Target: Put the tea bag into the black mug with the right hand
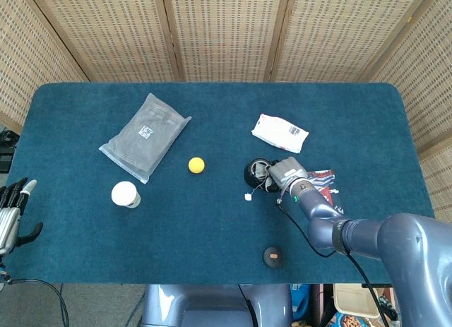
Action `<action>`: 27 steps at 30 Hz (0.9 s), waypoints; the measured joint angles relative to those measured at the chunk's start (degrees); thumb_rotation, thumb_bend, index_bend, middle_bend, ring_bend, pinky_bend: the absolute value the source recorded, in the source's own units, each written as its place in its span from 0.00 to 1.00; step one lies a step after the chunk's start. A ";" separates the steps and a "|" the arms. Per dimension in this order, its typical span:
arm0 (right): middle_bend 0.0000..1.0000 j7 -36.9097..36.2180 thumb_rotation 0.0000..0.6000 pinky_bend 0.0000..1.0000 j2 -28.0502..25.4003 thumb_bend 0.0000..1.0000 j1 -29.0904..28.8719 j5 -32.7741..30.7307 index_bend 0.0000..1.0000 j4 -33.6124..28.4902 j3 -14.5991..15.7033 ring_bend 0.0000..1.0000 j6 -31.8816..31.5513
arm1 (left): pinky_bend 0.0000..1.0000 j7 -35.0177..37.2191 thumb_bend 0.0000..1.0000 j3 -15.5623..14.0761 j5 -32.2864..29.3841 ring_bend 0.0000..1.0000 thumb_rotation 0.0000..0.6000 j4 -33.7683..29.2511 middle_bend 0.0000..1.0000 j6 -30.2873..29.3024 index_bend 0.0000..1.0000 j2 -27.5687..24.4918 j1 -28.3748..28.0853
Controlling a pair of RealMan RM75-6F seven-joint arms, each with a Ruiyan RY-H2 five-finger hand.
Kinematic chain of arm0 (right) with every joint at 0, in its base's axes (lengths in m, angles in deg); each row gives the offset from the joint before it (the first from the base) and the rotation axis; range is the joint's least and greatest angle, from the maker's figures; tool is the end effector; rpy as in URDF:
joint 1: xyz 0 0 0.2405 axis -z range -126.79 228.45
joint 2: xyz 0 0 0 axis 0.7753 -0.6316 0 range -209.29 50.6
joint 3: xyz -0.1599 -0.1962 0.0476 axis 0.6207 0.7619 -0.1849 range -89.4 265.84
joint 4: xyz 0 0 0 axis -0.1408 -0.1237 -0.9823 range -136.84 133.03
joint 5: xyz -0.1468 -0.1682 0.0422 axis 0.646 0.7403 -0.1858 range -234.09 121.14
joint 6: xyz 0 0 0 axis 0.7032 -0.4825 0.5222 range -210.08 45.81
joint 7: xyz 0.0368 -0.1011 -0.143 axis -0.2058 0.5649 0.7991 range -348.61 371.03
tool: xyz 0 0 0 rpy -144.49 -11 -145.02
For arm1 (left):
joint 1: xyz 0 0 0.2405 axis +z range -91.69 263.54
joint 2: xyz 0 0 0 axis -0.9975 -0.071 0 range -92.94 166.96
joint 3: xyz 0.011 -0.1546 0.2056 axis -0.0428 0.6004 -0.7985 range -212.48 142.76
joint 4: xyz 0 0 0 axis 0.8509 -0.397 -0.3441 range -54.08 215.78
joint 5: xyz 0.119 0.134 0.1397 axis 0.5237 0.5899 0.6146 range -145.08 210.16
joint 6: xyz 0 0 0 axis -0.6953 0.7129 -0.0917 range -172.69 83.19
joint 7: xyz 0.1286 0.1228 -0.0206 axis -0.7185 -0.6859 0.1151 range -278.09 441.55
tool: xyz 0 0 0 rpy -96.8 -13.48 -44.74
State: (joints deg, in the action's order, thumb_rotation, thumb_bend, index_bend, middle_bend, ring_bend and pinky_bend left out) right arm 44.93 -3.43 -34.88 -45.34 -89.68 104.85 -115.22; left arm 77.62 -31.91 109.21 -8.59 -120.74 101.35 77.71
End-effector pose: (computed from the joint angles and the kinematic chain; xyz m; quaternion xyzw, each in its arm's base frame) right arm -0.1218 -0.4374 -0.0220 0.8385 -0.3490 0.0602 0.4141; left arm -0.3536 0.2356 0.1351 -0.6022 -0.4178 -0.3013 0.6099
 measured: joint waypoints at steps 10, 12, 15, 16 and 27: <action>1.00 0.63 0.00 1.00 2.37 0.88 -1.79 -1.61 0.16 1.16 1.63 1.00 0.60 | 0.00 0.53 0.36 -0.11 0.19 0.00 1.00 0.19 0.00 0.38 0.00 0.18 -0.13; 1.00 0.29 0.00 1.00 2.13 0.88 -1.82 -1.51 0.16 1.01 1.44 1.00 0.27 | 0.00 0.67 0.35 -0.14 0.10 0.00 1.00 0.28 0.00 0.34 0.00 0.10 -0.01; 1.00 -0.41 0.00 1.00 1.00 0.88 -1.78 -0.96 0.16 0.04 0.96 1.00 -0.57 | 0.00 0.77 0.36 -0.13 0.03 0.00 1.00 0.37 0.00 0.30 0.00 0.04 0.05; 1.00 -0.69 0.00 1.00 0.36 0.88 -1.73 -0.60 0.16 -0.60 0.73 1.00 -1.03 | 0.00 0.80 0.36 -0.11 0.04 0.00 1.00 0.36 0.00 0.31 0.00 0.04 0.04; 1.00 -4.91 0.00 1.00 -7.90 0.88 1.75 6.36 0.16 -9.45 -2.35 1.00 -8.41 | 0.00 1.13 0.36 -0.10 0.91 0.00 1.00 -0.42 0.00 -0.13 0.00 -0.21 -0.05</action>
State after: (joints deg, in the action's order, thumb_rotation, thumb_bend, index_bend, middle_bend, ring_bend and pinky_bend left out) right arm 40.02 -11.32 -33.13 -38.98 -99.13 102.51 -123.63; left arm 78.75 -32.00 110.12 -9.01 -120.87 101.14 77.66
